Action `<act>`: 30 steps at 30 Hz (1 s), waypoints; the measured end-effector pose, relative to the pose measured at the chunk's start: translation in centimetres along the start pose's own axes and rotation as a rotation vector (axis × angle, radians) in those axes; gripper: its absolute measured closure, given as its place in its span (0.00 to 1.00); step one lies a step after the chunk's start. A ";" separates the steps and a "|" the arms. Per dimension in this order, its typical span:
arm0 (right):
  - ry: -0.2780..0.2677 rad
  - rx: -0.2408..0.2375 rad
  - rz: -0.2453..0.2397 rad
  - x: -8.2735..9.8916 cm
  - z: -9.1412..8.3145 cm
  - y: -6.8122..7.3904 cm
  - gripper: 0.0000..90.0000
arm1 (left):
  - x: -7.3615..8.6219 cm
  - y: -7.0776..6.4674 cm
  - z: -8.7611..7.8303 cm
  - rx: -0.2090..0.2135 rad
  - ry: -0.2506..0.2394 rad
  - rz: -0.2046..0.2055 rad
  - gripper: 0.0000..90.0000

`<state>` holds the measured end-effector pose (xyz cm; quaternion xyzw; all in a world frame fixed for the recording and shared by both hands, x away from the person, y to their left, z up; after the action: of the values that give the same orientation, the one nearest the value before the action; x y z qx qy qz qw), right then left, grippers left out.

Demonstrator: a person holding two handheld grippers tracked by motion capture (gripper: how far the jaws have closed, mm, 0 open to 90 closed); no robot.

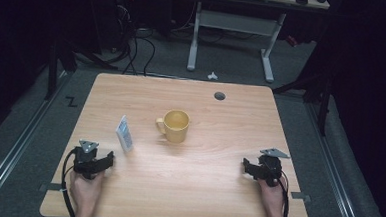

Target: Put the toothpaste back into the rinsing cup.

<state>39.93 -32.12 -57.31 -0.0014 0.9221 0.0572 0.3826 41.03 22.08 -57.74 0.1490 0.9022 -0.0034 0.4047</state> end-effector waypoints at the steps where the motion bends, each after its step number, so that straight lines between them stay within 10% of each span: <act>1: 0.001 0.000 0.002 0.0 0.0 0.0 0.22 | 0.0 0.0 0.0 0.000 0.000 0.000 0.32; 30: 0.000 0.002 0.001 0.0 0.0 0.0 0.22 | 0.0 -0.5 0.1 0.061 0.000 0.052 0.24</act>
<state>39.94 -32.11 -57.30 -0.0006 0.9222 0.0565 0.3825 40.94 21.55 -57.81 0.1844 0.8975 -0.0202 0.4000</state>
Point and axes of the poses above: each handheld gripper's, and its own axes: z roughly forward along the jaws, x roughly out of its underside, y roughly to its left, the point moved 6 cm from there along z, roughly forward along the jaws, and after that the axes turned 10 degrees about z, right-handed, at the moved point
